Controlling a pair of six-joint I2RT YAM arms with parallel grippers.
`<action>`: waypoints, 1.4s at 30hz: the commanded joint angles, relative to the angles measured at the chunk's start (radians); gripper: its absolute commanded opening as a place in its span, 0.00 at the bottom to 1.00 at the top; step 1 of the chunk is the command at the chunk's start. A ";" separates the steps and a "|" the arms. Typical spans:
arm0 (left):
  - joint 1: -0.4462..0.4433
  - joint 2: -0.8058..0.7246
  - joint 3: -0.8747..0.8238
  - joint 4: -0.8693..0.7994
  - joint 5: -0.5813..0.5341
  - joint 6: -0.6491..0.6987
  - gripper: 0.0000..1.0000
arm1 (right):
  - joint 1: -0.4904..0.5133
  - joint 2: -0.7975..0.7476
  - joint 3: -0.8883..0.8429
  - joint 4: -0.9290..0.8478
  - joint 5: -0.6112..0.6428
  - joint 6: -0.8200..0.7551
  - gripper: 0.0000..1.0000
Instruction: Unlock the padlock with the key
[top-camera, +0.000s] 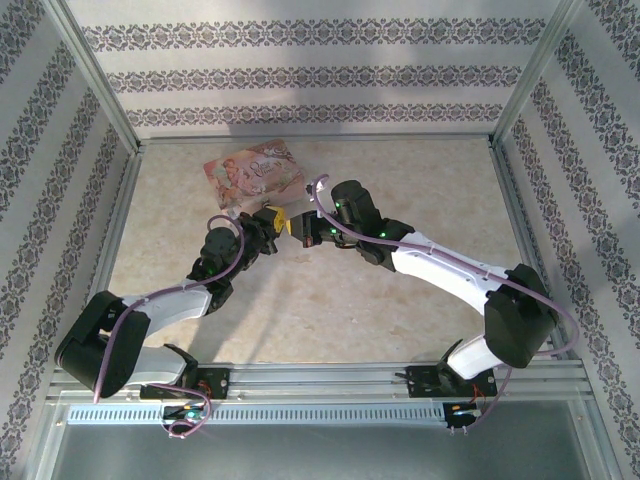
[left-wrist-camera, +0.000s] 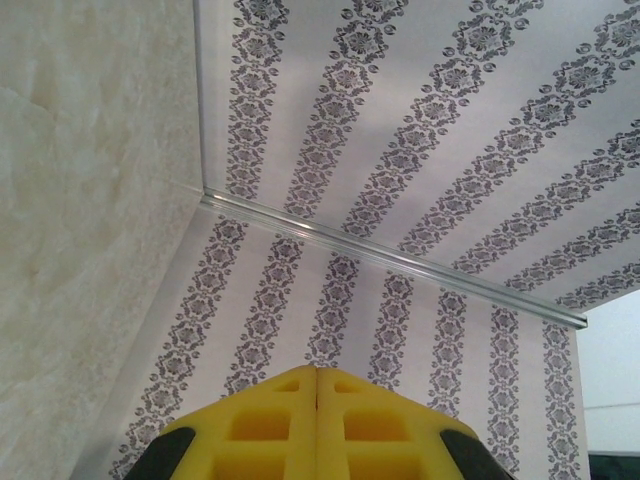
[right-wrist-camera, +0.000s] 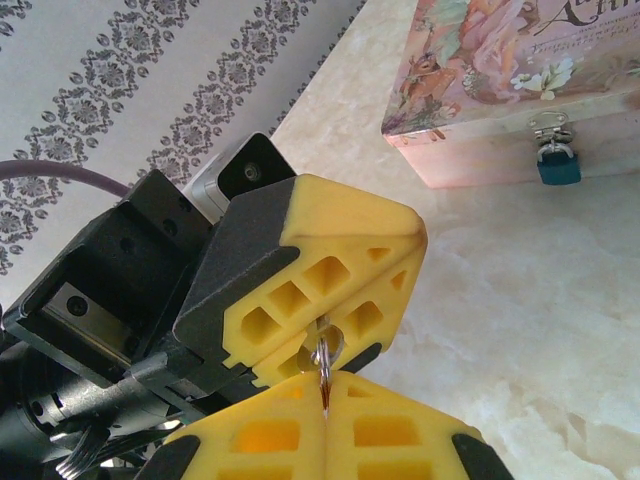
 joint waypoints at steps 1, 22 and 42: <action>-0.004 -0.021 -0.011 -0.018 -0.032 0.049 0.00 | -0.012 -0.038 -0.004 0.032 0.009 0.009 0.02; -0.007 -0.097 0.271 -0.119 0.297 0.942 0.00 | -0.119 -0.193 -0.142 0.341 -0.313 0.181 0.62; -0.023 -0.058 0.268 -0.041 0.305 0.880 0.00 | -0.141 -0.160 -0.213 0.435 -0.295 0.256 0.47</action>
